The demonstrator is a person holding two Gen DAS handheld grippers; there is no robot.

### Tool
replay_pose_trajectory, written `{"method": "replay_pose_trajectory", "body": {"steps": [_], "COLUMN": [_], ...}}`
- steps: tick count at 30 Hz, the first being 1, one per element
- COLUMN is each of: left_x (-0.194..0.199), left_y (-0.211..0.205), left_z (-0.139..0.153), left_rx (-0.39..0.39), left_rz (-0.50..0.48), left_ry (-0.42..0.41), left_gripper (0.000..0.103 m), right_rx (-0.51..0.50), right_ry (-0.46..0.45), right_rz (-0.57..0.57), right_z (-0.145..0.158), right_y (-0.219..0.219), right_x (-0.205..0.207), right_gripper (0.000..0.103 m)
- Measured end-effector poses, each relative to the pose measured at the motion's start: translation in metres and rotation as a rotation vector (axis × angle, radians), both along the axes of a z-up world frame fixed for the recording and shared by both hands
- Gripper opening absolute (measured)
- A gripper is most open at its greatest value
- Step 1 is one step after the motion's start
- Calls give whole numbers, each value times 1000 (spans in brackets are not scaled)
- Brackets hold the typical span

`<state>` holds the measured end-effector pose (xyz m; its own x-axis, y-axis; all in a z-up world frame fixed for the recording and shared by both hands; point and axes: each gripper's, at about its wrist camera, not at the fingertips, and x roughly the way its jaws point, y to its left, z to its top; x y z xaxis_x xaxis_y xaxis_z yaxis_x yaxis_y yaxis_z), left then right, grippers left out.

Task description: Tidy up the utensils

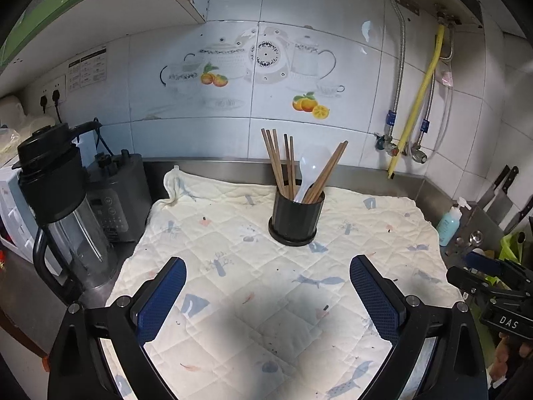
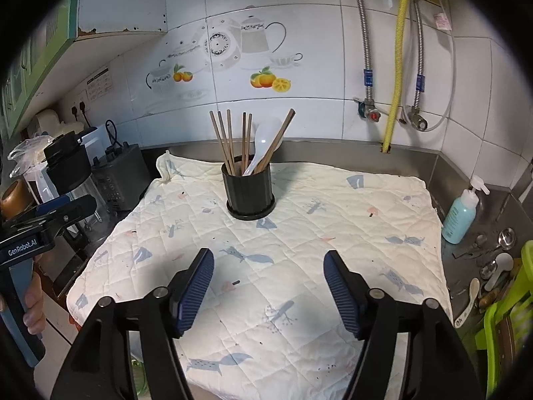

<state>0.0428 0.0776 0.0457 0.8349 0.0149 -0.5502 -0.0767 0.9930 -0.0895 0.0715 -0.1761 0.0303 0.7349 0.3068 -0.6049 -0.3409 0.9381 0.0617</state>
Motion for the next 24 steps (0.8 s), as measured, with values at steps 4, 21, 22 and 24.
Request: {"method": "replay_pose_trajectory", "body": {"steps": [4,21,22,24], "left_x": [-4,-9,-9,-9], "left_y": [1,2,2,1], "left_z": [1,-5,-5,-5], "left_rx": [1,12,12,14], "left_rz": [1,-30,-31,-32], "left_ry": [2,26,26,29], "left_gripper": [103,103,103,103], "right_rx": [13,20,19,19], "right_ry": [-3,-22,-23,-26], "right_rz": [-10,-35,-35,-33], "right_z": [0,3,3,4], "right_y": [-4,-5,-5,-4], "right_x": [-3,-12,-13,-13], "right_gripper": [82,90,90,90]}}
